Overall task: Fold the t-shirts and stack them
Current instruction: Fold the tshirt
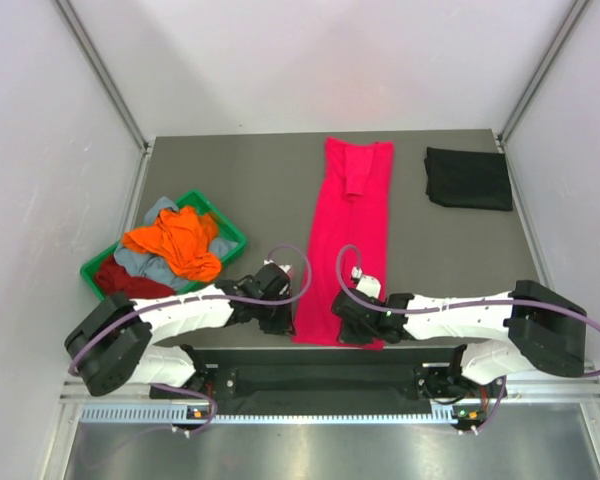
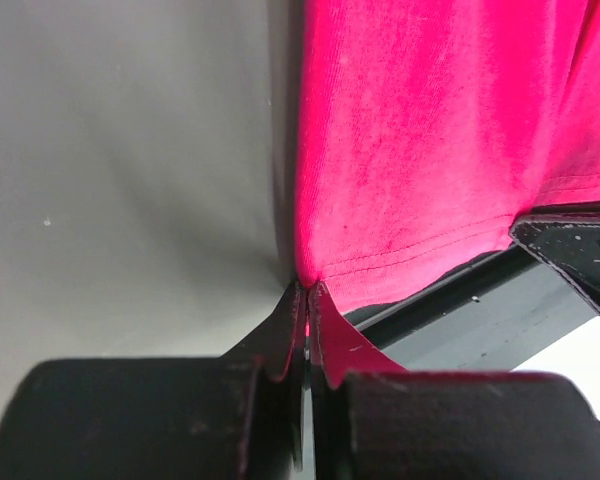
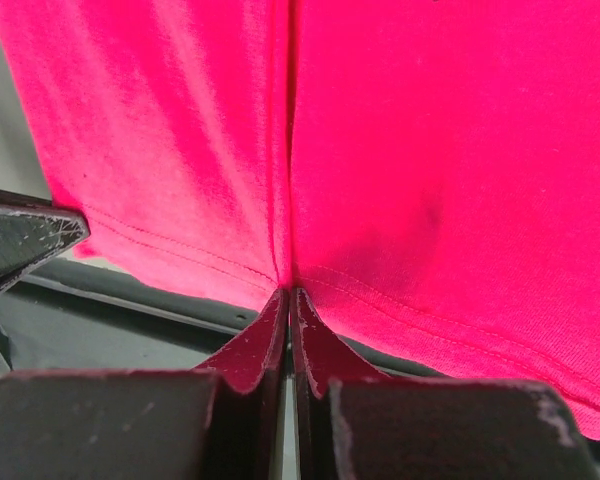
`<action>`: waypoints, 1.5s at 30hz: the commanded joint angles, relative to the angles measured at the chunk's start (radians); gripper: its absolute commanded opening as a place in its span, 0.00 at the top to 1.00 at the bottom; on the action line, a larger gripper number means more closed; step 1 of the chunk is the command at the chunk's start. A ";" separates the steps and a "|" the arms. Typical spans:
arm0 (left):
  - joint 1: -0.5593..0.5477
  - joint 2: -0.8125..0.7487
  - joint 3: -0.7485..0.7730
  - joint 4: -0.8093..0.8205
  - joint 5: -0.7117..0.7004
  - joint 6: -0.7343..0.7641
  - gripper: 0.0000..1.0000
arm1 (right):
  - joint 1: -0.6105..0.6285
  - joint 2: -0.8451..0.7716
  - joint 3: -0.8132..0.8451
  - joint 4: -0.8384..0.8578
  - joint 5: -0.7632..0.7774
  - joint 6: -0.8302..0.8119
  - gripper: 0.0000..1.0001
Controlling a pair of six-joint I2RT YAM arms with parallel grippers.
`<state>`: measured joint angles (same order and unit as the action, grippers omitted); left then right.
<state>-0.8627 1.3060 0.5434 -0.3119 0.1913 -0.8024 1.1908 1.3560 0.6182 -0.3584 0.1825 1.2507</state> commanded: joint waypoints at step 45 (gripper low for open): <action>-0.067 -0.154 -0.180 0.189 0.056 -0.205 1.00 | -0.620 0.466 0.808 0.058 0.031 -0.597 0.83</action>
<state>-0.9180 1.1584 0.3801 -0.1745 0.2276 -0.9913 0.6044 1.7638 1.3331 -0.3920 0.1982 0.6975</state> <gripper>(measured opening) 0.014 0.184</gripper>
